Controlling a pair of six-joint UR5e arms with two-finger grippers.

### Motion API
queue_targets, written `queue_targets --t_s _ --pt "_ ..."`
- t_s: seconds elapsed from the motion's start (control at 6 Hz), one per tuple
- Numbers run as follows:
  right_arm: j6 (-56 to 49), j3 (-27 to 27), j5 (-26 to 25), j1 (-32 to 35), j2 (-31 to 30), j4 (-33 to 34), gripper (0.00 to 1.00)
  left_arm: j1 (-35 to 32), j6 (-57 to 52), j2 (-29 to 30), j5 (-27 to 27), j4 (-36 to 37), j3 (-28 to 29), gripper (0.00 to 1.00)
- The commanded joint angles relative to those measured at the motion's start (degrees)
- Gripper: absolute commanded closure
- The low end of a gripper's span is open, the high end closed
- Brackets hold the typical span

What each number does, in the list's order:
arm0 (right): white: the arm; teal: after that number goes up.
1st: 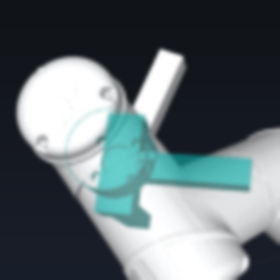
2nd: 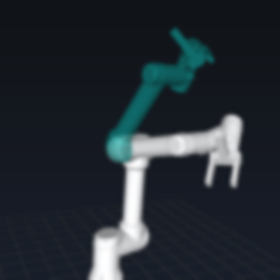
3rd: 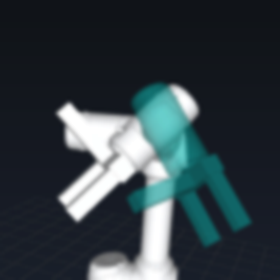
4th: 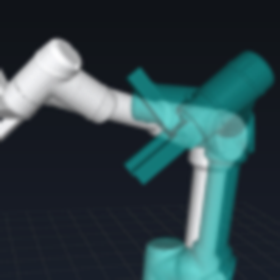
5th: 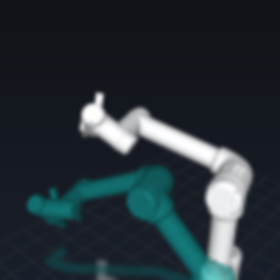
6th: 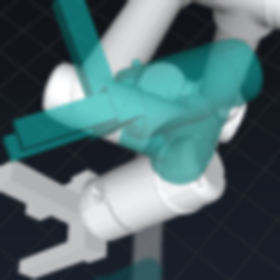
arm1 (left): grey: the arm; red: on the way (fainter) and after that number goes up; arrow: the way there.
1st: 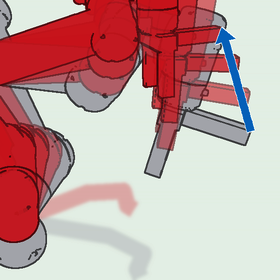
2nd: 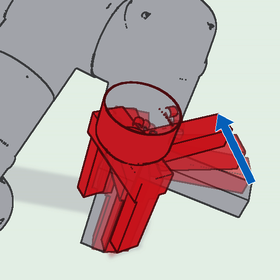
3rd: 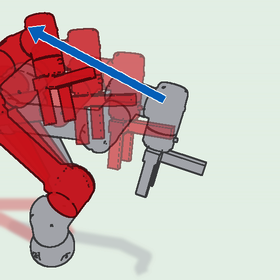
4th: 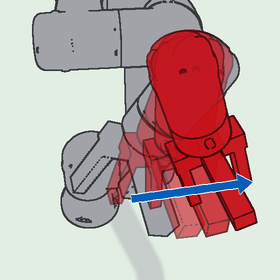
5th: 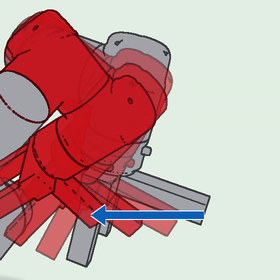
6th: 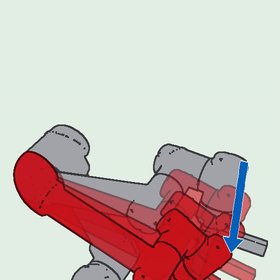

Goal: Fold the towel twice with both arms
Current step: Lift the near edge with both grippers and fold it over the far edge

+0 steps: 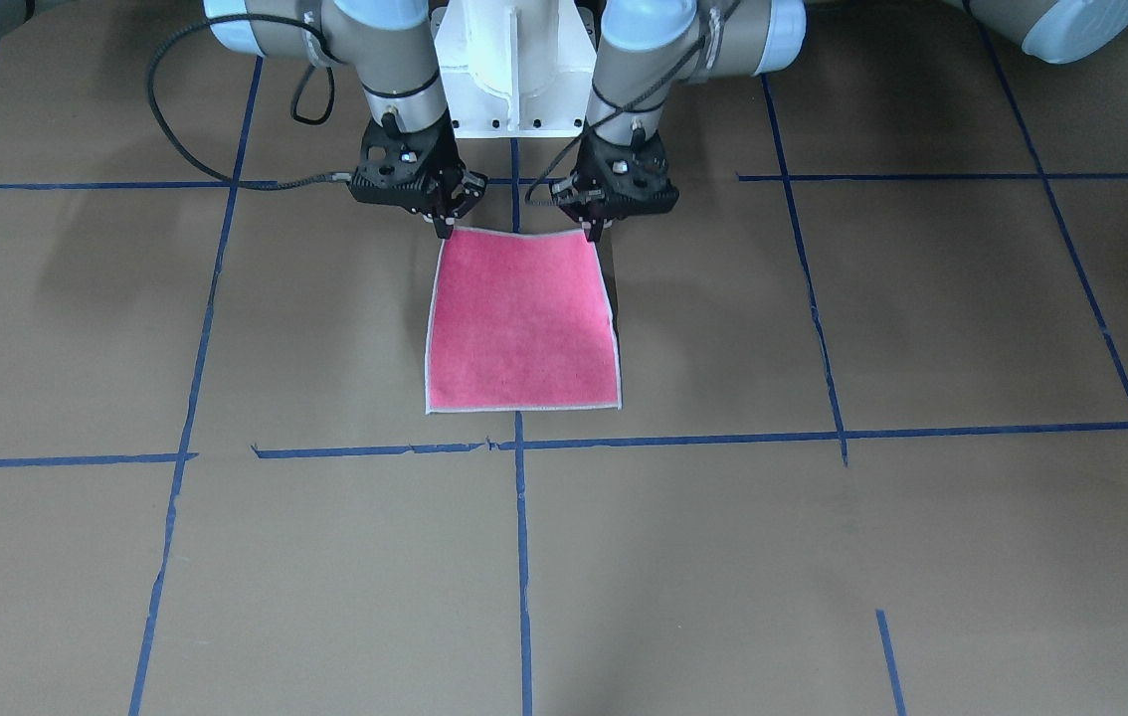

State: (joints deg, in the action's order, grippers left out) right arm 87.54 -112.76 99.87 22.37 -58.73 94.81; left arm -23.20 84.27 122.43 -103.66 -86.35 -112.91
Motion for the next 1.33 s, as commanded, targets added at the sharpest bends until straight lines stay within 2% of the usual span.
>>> queue_targets --t_s 0.0,0.33,0.83,1.17 --pt "-0.09 -0.28 0.24 -0.22 -0.25 1.25 1.00 0.00 -0.07 -0.18 -0.14 3.12 -2.15 1.00" --pt "-0.61 3.76 -0.11 0.74 0.10 0.55 1.00 -0.97 -0.42 0.17 0.03 2.33 2.50 1.00" --pt "-0.97 7.81 -0.20 3.37 0.89 -0.76 1.00 -4.74 -0.86 0.52 0.04 -4.33 9.80 1.00" --pt "-0.79 15.78 -0.20 4.78 4.22 -6.37 1.00 -6.06 -0.95 4.12 0.04 -4.53 14.63 1.00"
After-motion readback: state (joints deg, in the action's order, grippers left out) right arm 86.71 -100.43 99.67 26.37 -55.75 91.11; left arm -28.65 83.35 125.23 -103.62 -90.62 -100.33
